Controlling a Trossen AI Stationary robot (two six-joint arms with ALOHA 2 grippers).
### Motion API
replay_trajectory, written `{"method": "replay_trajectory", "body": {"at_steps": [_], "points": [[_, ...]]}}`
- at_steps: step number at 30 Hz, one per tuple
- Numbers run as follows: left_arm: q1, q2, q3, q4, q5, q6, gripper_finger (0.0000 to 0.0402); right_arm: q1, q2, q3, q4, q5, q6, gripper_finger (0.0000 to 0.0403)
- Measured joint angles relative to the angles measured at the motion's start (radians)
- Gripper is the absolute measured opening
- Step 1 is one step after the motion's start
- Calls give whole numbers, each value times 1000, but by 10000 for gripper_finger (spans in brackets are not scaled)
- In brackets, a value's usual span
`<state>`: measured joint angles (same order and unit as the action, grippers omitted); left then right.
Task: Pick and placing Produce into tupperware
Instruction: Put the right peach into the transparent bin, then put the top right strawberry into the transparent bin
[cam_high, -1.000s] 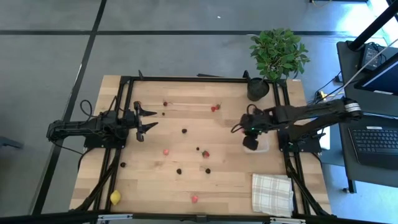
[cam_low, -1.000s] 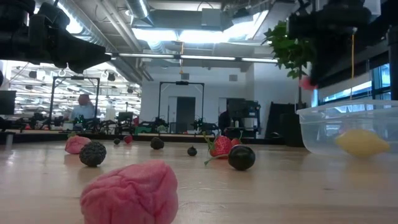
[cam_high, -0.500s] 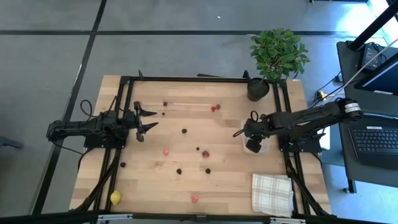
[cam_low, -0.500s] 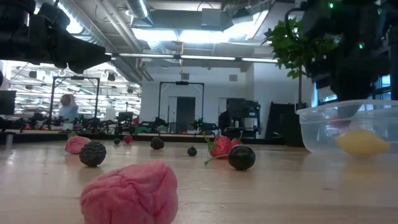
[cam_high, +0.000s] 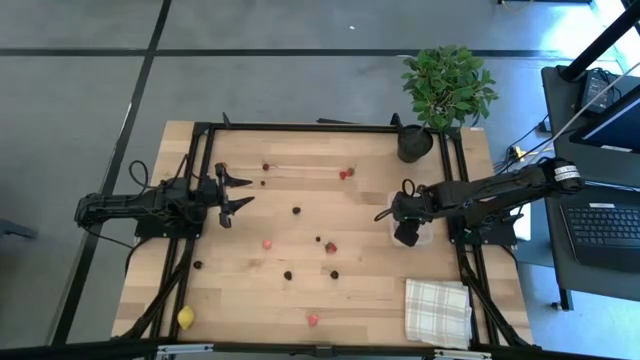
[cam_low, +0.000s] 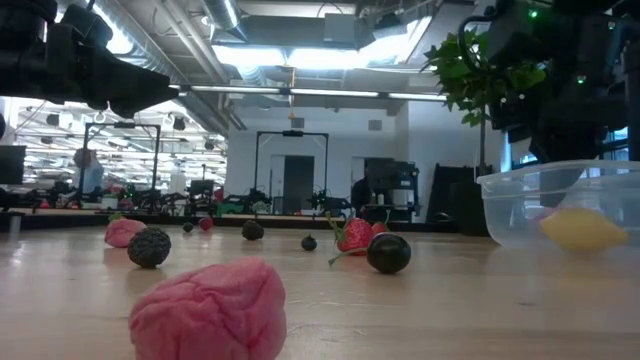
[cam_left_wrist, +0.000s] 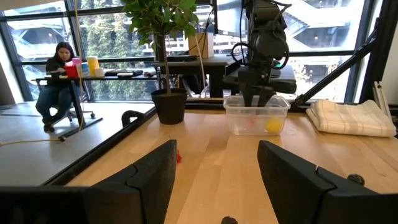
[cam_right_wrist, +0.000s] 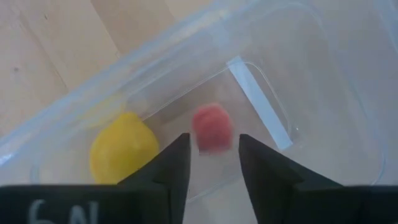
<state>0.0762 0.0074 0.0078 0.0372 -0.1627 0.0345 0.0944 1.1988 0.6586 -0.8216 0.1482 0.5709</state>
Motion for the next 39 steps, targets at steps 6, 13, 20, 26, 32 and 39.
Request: {"method": "replay_trajectory", "body": {"at_steps": [6, 13, 20, 26, 32, 39], "points": [[0, 0, 0, 0, 0, 0, 218, 0, 0, 0, -1, -10, -4, 187], [0, 0, 0, 0, 0, 0, 218, 0, 0, 68, -77, -82, -28, 202], [0, 0, 0, 0, 0, 0, 218, 0, 0, 250, -262, 98, -43, 193], [0, 0, 0, 0, 0, 0, 218, -31, 0, 376, -187, 293, -26, 192], [0, 0, 0, 0, 0, 0, 218, -139, 0, 424, -38, 246, -104, 191], [0, 0, 0, 0, 0, 0, 218, -251, 54, 414, 167, 189, -237, 191]]}}
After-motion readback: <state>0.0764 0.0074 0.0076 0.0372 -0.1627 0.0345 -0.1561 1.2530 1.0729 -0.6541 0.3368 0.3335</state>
